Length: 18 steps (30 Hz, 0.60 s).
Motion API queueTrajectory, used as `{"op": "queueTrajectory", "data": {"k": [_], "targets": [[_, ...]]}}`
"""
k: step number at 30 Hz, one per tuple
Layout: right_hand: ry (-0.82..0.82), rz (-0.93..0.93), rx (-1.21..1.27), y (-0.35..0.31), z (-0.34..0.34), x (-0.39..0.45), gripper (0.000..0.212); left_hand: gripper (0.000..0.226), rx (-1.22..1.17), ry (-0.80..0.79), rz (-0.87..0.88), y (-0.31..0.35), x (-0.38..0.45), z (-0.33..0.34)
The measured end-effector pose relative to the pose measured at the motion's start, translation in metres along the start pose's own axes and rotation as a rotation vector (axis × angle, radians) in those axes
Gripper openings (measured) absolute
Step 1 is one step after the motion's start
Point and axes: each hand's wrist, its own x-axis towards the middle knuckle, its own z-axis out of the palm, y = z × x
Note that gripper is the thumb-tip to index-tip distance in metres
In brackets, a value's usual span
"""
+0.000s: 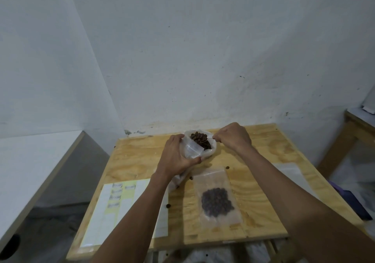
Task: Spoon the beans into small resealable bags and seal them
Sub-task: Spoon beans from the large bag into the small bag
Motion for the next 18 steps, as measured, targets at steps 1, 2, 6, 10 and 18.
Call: {"op": "queueTrajectory", "data": {"k": [1,2,6,10,18], "targets": [[0.008,-0.003,0.006,-0.001,-0.003,0.0,0.017,0.119,0.005,0.003,-0.004,0.001,-0.001,0.0],[0.009,-0.009,0.008,-0.004,-0.006,-0.002,0.019,0.12,0.009,0.008,-0.008,0.002,-0.002,0.0],[-0.022,-0.122,-0.067,-0.012,-0.012,-0.012,0.016,0.12,0.018,0.035,-0.01,0.007,-0.004,-0.002],[-0.016,-0.27,-0.199,-0.014,-0.008,-0.024,0.017,0.117,0.013,0.045,-0.009,0.009,-0.006,-0.004],[0.142,-0.119,-0.298,-0.002,0.004,-0.015,0.026,0.112,-0.004,0.114,-0.038,-0.001,-0.008,-0.012]]}}
